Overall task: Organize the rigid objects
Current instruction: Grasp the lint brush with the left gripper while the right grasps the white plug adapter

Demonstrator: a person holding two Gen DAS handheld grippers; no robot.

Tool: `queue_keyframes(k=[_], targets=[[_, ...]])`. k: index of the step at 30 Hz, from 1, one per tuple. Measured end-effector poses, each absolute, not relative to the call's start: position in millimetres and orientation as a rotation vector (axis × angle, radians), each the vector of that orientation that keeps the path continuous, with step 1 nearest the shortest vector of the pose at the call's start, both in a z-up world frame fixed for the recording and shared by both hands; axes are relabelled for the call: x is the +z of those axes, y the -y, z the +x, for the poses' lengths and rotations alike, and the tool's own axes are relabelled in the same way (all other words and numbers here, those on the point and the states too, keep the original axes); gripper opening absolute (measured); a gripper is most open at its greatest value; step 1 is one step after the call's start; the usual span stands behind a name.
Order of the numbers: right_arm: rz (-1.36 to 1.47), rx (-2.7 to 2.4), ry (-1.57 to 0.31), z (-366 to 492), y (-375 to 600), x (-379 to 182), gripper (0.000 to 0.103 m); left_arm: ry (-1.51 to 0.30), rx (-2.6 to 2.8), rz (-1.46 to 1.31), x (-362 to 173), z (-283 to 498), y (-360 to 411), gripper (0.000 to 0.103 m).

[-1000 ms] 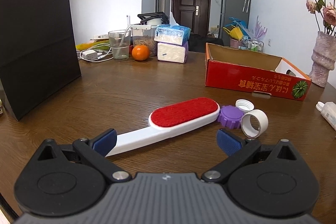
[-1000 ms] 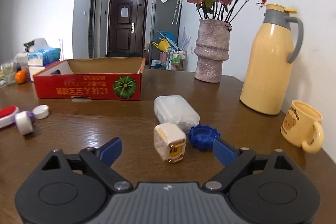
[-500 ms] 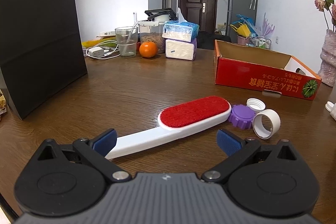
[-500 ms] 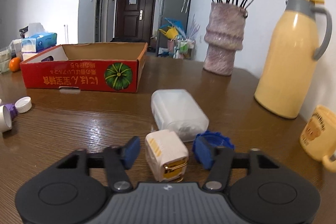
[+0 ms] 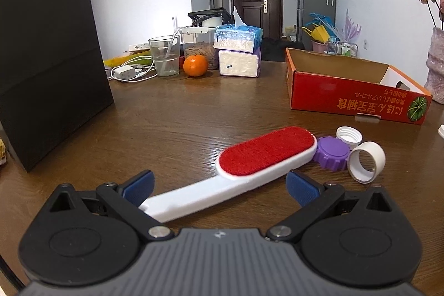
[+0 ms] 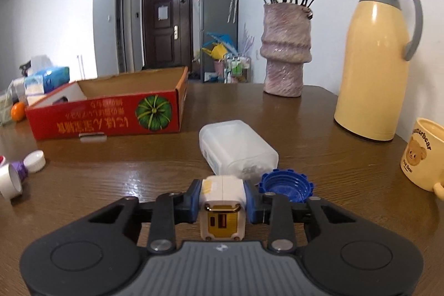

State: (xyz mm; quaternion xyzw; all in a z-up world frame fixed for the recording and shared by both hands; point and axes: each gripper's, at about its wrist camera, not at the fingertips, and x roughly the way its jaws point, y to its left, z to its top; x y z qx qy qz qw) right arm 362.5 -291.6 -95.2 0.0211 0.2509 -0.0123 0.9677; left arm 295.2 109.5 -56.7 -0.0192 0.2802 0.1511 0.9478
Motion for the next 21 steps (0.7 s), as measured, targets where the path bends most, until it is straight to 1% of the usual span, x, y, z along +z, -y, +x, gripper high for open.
queue_keyframes(k=[12,18,21], targets=[[0.038,-0.054,-0.450,348,273,-91,0.031,-0.644,0.114,0.005,-65,338,-129,0.103],[0.029,-0.061,-0.452,348,268,-90,0.031,-0.713,0.045,0.033,-77,369,-126,0.103],[0.034,-0.061,-0.454,348,268,-90,0.031,-0.761,0.037,-0.001,-87,383,-133,0.103]])
